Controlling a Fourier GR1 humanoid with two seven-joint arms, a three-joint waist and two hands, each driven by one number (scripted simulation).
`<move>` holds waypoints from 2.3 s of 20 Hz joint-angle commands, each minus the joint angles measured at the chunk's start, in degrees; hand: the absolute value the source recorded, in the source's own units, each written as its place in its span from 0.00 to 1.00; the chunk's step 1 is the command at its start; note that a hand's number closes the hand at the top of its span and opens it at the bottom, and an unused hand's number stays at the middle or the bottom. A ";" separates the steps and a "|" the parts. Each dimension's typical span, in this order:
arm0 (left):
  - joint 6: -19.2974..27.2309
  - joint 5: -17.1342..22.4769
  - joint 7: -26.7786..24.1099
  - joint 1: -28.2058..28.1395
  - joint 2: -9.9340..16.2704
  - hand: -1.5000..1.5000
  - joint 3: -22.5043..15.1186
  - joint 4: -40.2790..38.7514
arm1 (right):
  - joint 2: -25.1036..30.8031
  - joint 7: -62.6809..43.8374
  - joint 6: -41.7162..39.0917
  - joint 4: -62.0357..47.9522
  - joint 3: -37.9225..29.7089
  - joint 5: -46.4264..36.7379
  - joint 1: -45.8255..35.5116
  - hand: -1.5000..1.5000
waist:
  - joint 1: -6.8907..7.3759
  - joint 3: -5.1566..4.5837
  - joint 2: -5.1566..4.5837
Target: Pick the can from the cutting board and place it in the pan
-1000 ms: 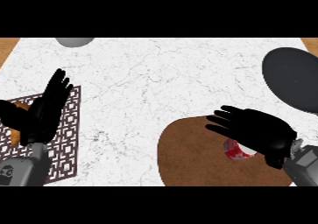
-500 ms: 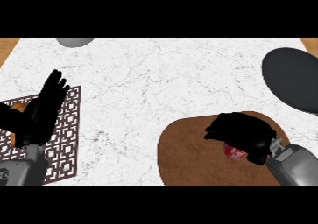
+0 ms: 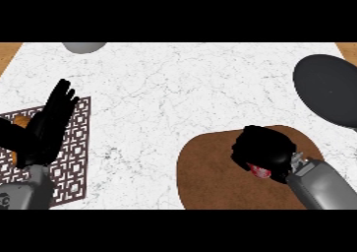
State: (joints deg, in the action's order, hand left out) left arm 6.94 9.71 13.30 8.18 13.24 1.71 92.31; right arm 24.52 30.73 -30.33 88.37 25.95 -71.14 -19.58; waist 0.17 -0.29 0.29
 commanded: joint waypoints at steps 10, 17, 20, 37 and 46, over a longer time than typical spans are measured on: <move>-0.75 0.67 0.60 0.12 1.22 0.50 2.58 0.35 | -11.64 -25.10 0.72 -2.49 -21.56 4.79 7.49 1.00 | -1.01 0.29 -0.21; -1.74 1.07 -0.39 -0.32 1.19 0.50 3.17 -0.65 | -7.56 -26.52 8.68 18.65 -25.78 2.60 9.11 1.00 | -1.55 0.27 0.17; 1.13 -1.46 2.38 0.47 -0.97 0.50 0.19 1.42 | -9.11 -29.78 7.83 26.91 -27.75 3.44 7.56 1.00 | -1.42 0.29 0.25; -3.52 -1.01 -2.97 -0.88 -1.20 0.50 2.36 -1.97 | -4.25 -31.94 9.09 9.51 -47.11 12.41 -9.24 1.00 | 0.42 0.29 -0.47; -1.14 -2.77 -0.46 1.92 -3.52 0.50 0.61 -1.28 | 8.64 -16.38 20.22 -21.92 -58.18 17.98 -17.17 1.00 | 1.07 0.36 -0.71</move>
State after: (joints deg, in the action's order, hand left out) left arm 5.26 7.52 12.56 10.18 10.98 3.44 90.21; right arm 28.84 9.12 -14.91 79.53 -28.75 -54.61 -32.78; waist 0.75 0.04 -0.29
